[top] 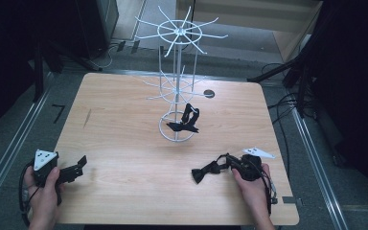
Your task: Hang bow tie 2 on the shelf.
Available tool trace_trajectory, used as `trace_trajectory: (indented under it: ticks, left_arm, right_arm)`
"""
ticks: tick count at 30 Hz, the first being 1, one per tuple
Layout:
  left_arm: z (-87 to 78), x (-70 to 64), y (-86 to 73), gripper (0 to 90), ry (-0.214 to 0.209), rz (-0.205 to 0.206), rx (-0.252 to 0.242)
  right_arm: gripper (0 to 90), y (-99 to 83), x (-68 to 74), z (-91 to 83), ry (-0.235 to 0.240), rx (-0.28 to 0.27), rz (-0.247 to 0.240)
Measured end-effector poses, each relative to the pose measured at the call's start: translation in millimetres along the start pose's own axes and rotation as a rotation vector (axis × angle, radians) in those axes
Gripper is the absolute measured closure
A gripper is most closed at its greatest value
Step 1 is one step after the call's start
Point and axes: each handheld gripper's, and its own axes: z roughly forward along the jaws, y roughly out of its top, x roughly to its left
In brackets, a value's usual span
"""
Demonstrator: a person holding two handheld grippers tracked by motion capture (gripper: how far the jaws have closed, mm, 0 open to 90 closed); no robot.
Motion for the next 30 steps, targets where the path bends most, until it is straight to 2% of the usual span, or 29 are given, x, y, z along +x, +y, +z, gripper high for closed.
trace_trajectory:
  ticks: [6,9,10,16,22,24,30]
  left_arm:
    - [0.0,-0.2,0.0,0.0,0.000,0.000,0.001]
    - [0.1,-0.1,0.0,0.0,-0.003,0.000,0.001]
    - [0.1,0.0,0.0,0.0,-0.003,0.000,0.001]
    - [0.2,0.0,0.0,0.0,-0.004,0.000,0.002]
    - [0.2,-0.2,0.0,0.0,-0.001,0.001,0.003]
    - [0.2,-0.2,0.1,0.0,0.000,0.002,0.003]
    - [0.2,-0.3,0.0,0.0,-0.001,0.002,0.001]
  right_arm:
    - [90.0,1.0,1.1,-0.8,-0.004,0.015,-0.013]
    - [90.0,2.7,2.8,-3.1,-0.018,-0.002,-0.031]
    - [90.0,4.9,4.1,-6.5,-0.026,-0.029,-0.031]
    - [90.0,8.0,6.4,-13.7,-0.036,-0.090,-0.042]
    - [90.0,13.7,11.7,-26.3,-0.041,-0.185,-0.054]
    - [90.0,15.9,15.5,-30.6,-0.052,-0.218,-0.080]
    - [90.0,19.8,21.4,-34.8,-0.066,-0.254,-0.105]
